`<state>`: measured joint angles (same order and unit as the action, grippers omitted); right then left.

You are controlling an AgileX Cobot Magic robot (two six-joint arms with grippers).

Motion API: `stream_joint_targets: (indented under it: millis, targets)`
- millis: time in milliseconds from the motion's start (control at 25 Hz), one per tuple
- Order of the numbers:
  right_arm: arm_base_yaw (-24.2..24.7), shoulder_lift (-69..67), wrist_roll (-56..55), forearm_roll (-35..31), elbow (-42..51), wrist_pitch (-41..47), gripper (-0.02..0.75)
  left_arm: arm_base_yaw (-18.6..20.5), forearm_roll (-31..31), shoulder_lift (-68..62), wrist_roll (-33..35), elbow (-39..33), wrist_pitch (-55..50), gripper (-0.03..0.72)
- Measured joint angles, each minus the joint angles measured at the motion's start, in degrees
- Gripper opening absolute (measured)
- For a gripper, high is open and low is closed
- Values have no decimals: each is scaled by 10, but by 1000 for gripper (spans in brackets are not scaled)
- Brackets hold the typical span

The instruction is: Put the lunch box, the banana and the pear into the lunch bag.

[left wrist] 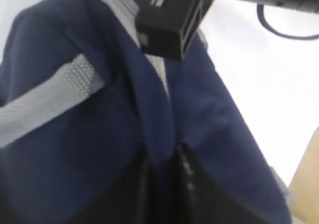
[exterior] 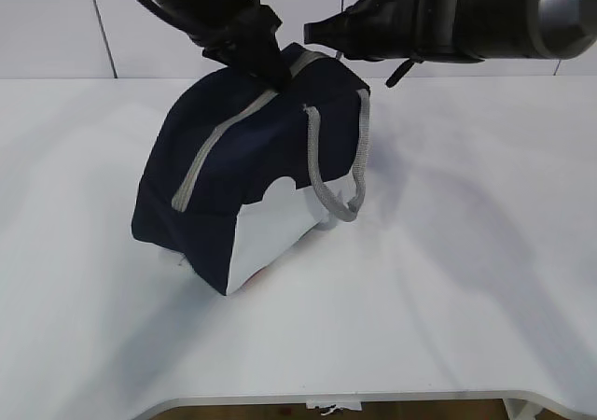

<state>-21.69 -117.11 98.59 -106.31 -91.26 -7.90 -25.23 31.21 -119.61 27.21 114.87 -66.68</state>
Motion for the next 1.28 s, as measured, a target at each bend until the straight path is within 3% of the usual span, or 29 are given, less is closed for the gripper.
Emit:
stream_joint_targets:
  millis: [40, 120, 400, 440, 1280]
  targets:
    - [0, 0, 0, 0, 0, 0, 1, 0, 0, 0, 8, 1, 4, 56]
    - [0, 0, 0, 0, 0, 0, 1, 0, 0, 0, 25, 1, -7, 15]
    - [0, 0, -39, -1, 0, -22, 1, 0, 0, 0, 54, 2, -21, 8]
    - [0, 0, -41, -1, 0, -25, 1, 0, -15, 3, 81, 5, -25, 6]
    - [4, -10, -152, -2, -1, -16, 1, 0, -53, 87, 85, 6, -30, 5]
